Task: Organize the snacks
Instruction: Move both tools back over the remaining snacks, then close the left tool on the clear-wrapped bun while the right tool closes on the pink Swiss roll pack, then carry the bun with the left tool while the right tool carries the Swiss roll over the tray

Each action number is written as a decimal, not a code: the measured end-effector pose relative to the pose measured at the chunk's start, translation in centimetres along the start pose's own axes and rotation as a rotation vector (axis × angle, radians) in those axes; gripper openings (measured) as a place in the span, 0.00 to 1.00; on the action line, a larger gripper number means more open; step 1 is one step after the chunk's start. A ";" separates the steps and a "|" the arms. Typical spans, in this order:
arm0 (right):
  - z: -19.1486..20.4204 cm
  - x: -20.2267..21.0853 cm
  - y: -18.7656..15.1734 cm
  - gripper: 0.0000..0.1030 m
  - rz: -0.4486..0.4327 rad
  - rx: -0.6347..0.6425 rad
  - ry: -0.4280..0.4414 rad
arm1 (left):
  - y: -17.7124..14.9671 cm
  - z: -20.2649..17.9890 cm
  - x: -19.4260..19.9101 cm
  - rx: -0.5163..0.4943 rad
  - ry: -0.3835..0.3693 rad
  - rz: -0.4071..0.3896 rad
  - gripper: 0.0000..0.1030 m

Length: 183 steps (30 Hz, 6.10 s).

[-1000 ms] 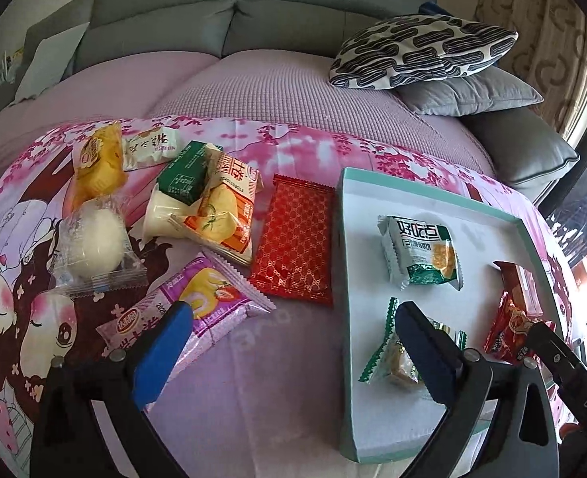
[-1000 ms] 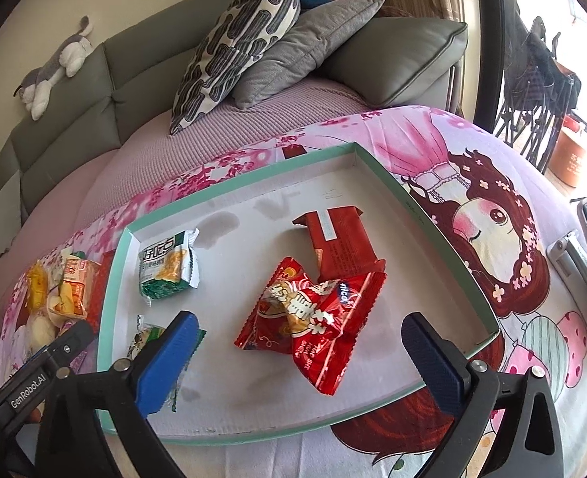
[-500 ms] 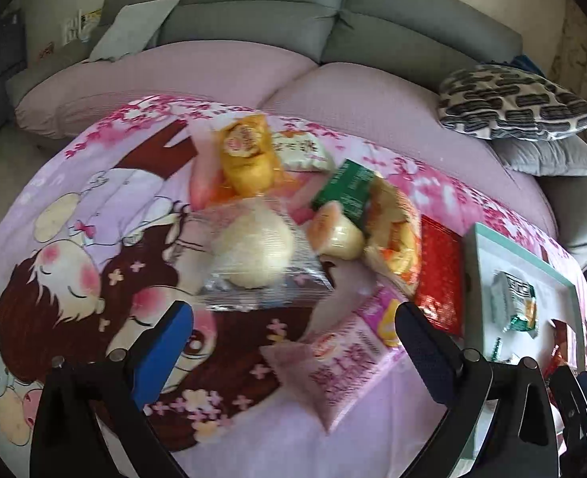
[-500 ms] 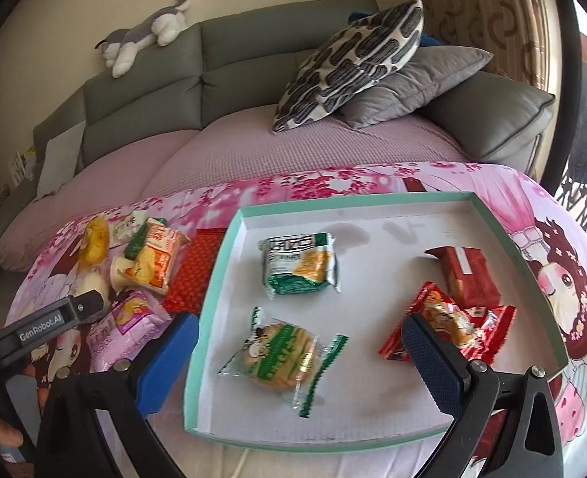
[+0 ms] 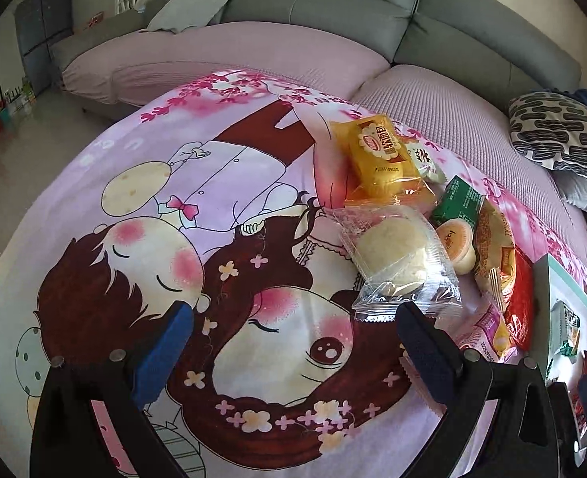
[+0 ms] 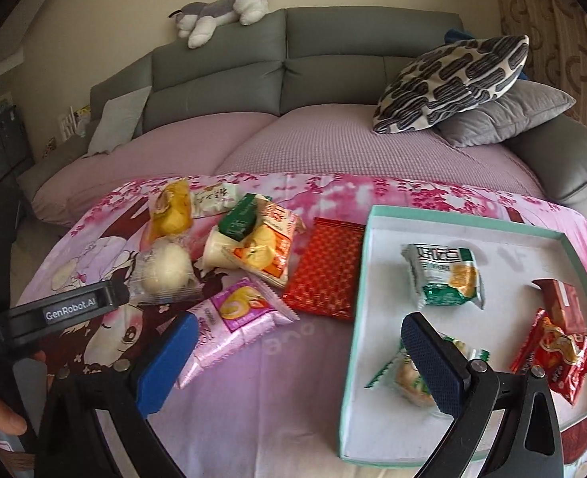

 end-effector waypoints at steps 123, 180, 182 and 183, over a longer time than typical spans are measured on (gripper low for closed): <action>-2.1 -0.4 1.4 0.40 -0.003 -0.129 -0.082 | 4.9 -8.2 5.4 -0.086 -0.310 -0.144 0.46; -19.6 0.6 -0.5 0.40 0.023 -0.303 -0.397 | -3.6 -28.0 1.4 -0.409 -0.578 -0.103 0.46; -19.7 0.6 -0.5 0.40 0.025 -0.308 -0.398 | -3.7 -28.2 1.3 -0.418 -0.577 -0.095 0.46; -19.7 0.5 -0.5 0.40 0.029 -0.309 -0.397 | -3.8 -28.2 1.3 -0.424 -0.576 -0.091 0.46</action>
Point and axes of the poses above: each gripper's, at about its wrist camera, not at the fingertips, and x roughly against the way its jaws point, z to its left, y to its top, the point moved 8 cm from there along -x, roughly the way its jaws point, and after that the axes turned 7 degrees about -z, right-handed, at the moved point
